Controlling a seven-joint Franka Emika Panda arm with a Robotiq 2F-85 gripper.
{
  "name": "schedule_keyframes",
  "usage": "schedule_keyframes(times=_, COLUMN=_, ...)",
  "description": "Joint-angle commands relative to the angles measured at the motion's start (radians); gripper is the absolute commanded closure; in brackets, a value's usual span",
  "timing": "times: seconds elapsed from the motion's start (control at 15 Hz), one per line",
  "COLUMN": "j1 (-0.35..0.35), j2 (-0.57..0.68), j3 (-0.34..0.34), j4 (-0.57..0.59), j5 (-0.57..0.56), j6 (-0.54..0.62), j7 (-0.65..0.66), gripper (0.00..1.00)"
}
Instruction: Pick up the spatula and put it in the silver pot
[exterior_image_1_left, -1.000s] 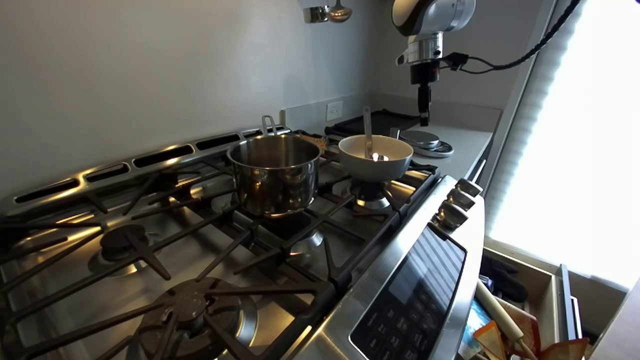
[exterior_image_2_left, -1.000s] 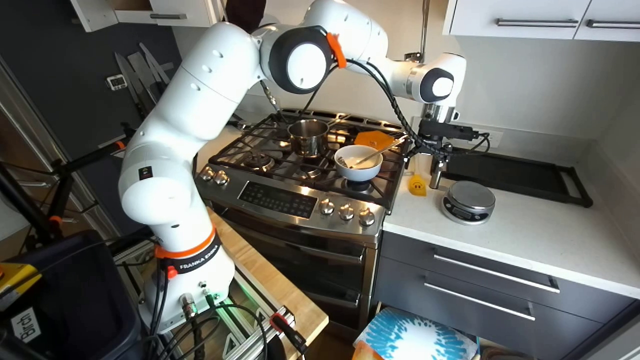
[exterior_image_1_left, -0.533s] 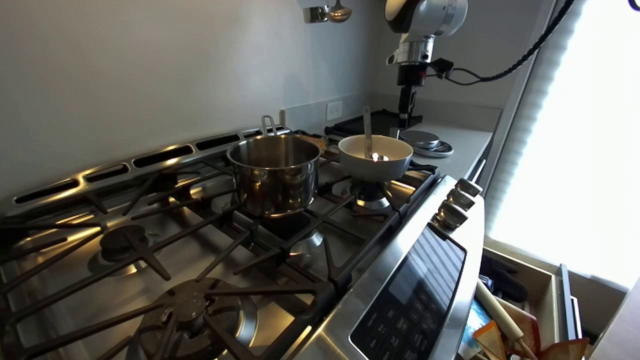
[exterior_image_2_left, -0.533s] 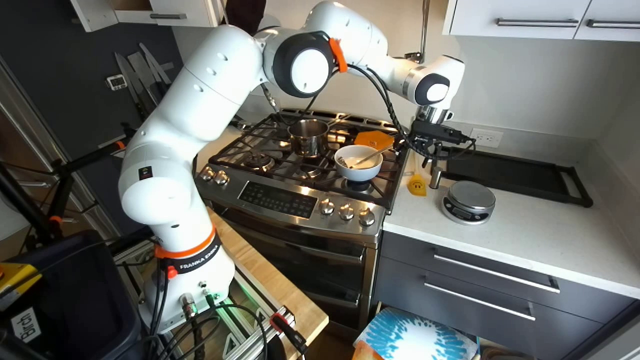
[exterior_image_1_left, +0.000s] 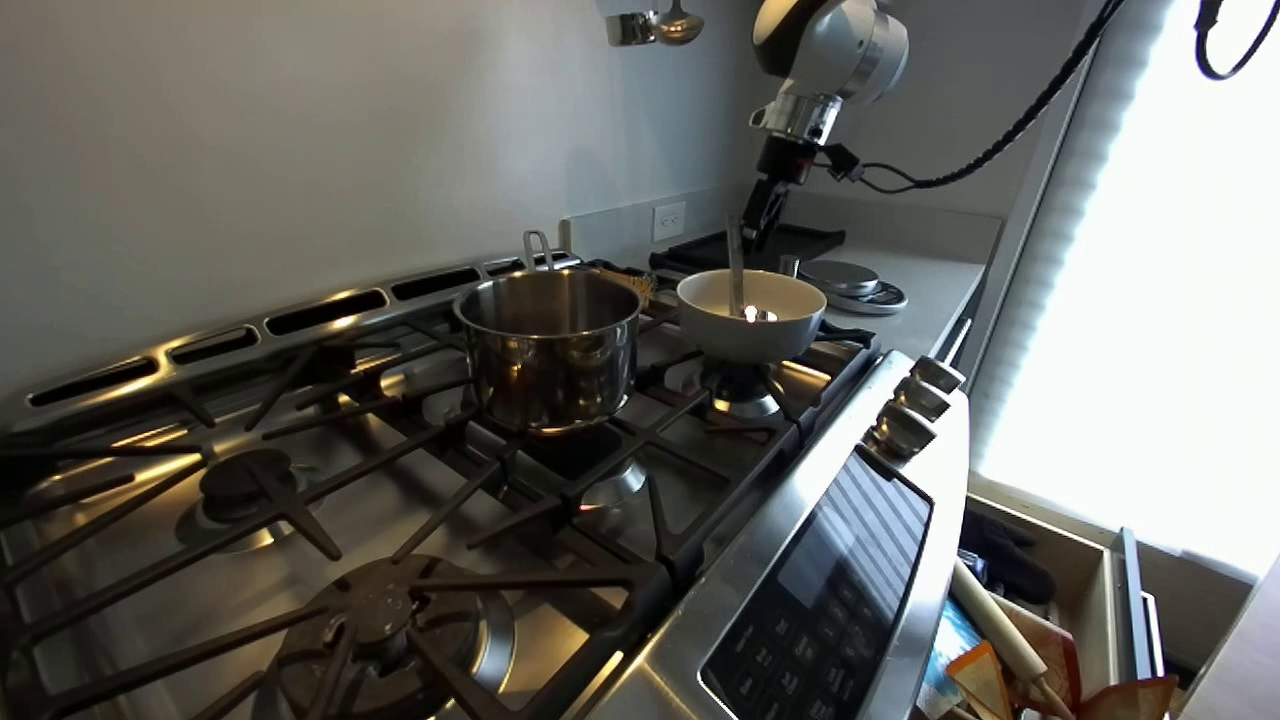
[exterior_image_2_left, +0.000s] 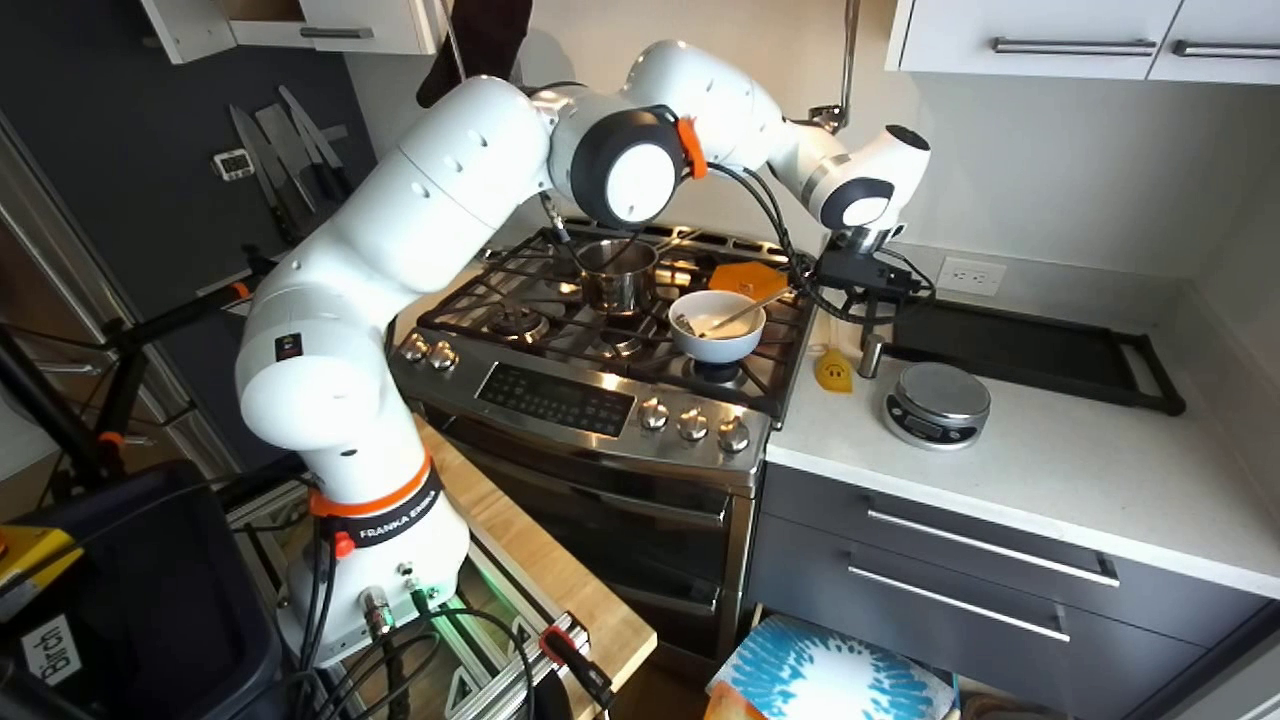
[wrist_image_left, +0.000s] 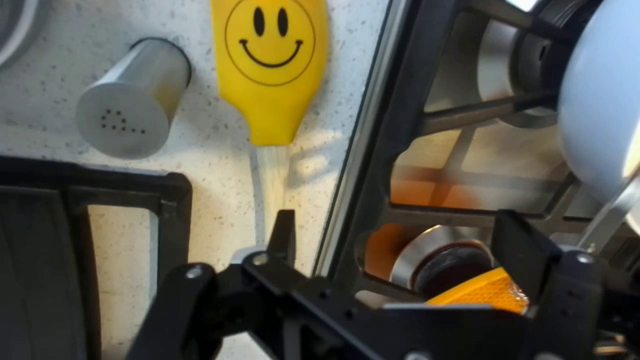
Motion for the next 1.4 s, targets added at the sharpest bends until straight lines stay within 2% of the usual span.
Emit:
schedule_keyframes(times=0.0, j1=0.001, j2=0.082, j3=0.014, j4=0.081, j5=-0.003, j6=0.040, j7=-0.057, gripper=0.00)
schedule_keyframes(times=0.4, j1=0.024, j2=0.160, j3=0.035, j4=0.138, j5=0.006, j6=0.105, j7=-0.073, gripper=0.00)
schedule_keyframes(times=0.73, j1=0.017, j2=0.169, j3=0.069, j4=0.175, j5=0.020, j6=0.126, j7=-0.060, gripper=0.00)
schedule_keyframes(times=1.2, j1=0.044, j2=0.241, j3=0.006, j4=0.276, j5=-0.048, j6=0.115, j7=-0.006, gripper=0.00)
schedule_keyframes(times=1.27, j1=0.047, j2=0.255, j3=0.004, j4=0.284, j5=-0.053, j6=0.117, j7=-0.002, gripper=0.02)
schedule_keyframes(times=1.33, j1=0.049, j2=0.268, j3=0.004, j4=0.294, j5=-0.056, j6=0.120, j7=-0.001, gripper=0.09)
